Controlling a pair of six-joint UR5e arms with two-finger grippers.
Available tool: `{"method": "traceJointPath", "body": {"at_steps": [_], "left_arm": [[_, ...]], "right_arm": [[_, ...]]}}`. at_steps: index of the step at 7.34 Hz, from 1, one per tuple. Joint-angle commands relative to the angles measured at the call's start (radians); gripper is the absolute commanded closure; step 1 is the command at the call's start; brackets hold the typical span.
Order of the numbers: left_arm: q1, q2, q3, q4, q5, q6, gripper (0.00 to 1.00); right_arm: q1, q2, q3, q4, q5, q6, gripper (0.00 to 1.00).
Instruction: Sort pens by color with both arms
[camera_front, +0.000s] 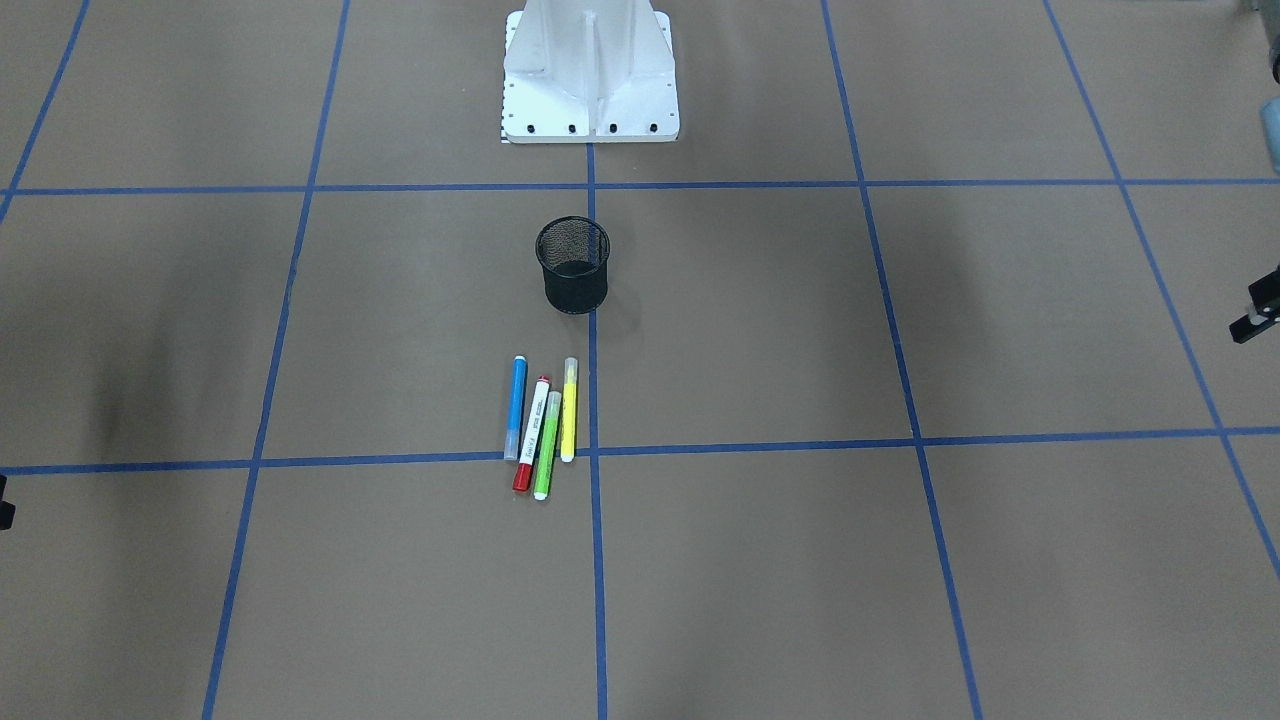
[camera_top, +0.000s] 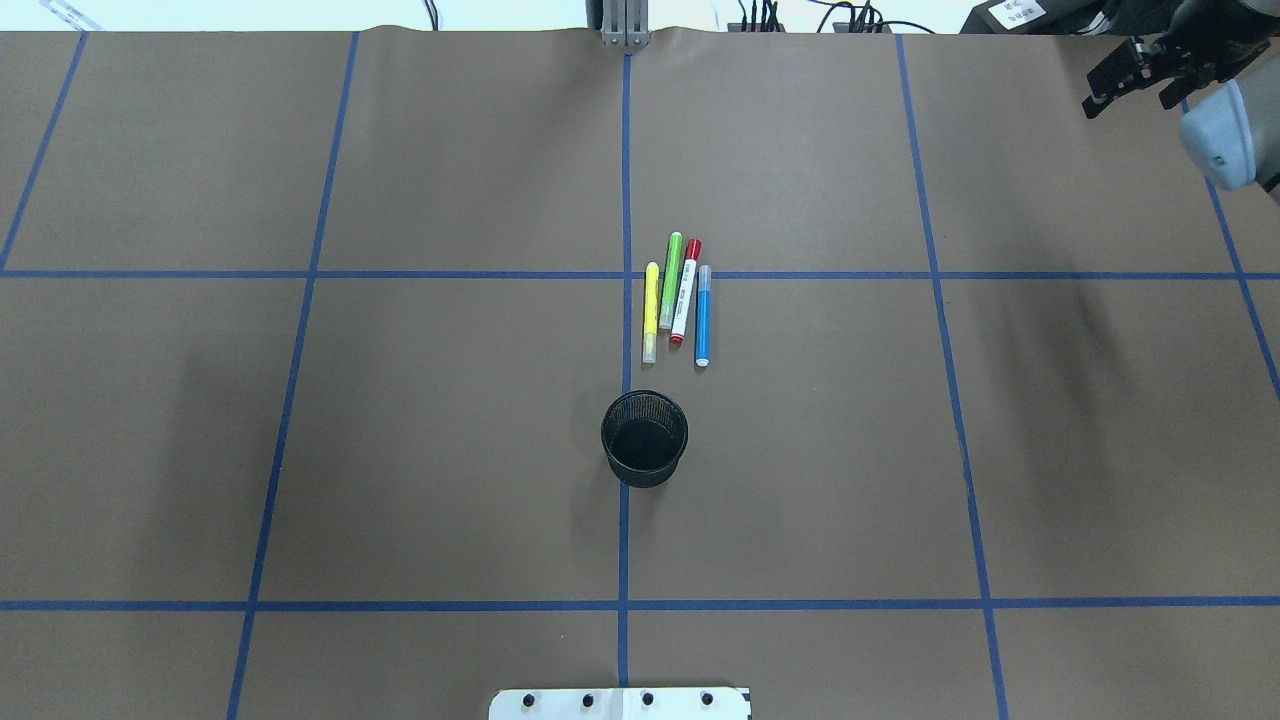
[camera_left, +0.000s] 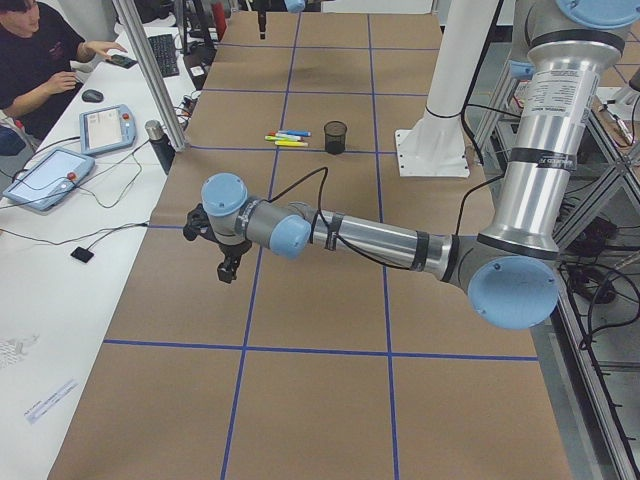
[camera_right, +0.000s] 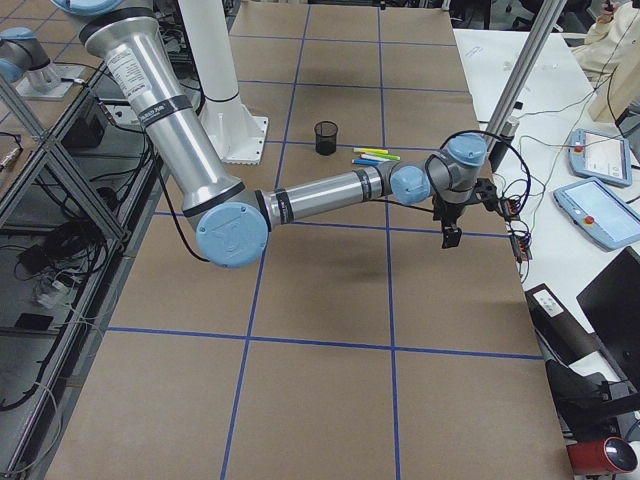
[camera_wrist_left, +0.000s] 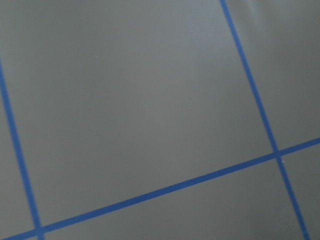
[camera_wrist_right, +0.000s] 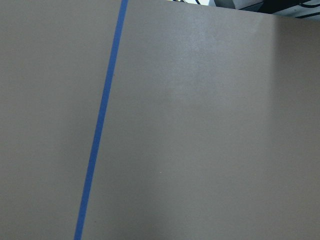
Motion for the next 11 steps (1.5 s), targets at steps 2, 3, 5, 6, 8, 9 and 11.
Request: {"method": "traceJointPath", "body": {"at_steps": [2, 3, 5, 6, 8, 9, 11], "left_arm": [[-0.113, 0.111, -0.002, -0.003, -0.004, 0.167, 0.01], [-0.126, 0.137, -0.011, -0.006, -0.004, 0.182, 0.01], [-0.152, 0.174, -0.016, -0.007, -0.004, 0.215, 0.01], [-0.154, 0.175, -0.019, -0.021, -0.004, 0.215, 0.01], [-0.158, 0.197, -0.046, -0.044, -0.018, 0.213, 0.01], [-0.158, 0.212, -0.054, -0.043, -0.027, 0.213, 0.01], [-0.164, 0.215, -0.052, -0.041, -0.052, 0.213, 0.01]], "right_arm": [[0.16, -0.108, 0.001, 0.032, 0.093, -0.153, 0.01], [0.214, -0.148, 0.008, 0.032, 0.098, -0.195, 0.01], [0.294, -0.21, 0.014, 0.006, 0.158, -0.248, 0.01], [0.306, -0.257, 0.066, 0.002, 0.149, -0.249, 0.01], [0.308, -0.305, 0.08, 0.008, 0.124, -0.268, 0.01], [0.308, -0.314, 0.086, 0.005, 0.105, -0.266, 0.01], [0.308, -0.323, 0.088, 0.004, 0.097, -0.266, 0.01]]}}
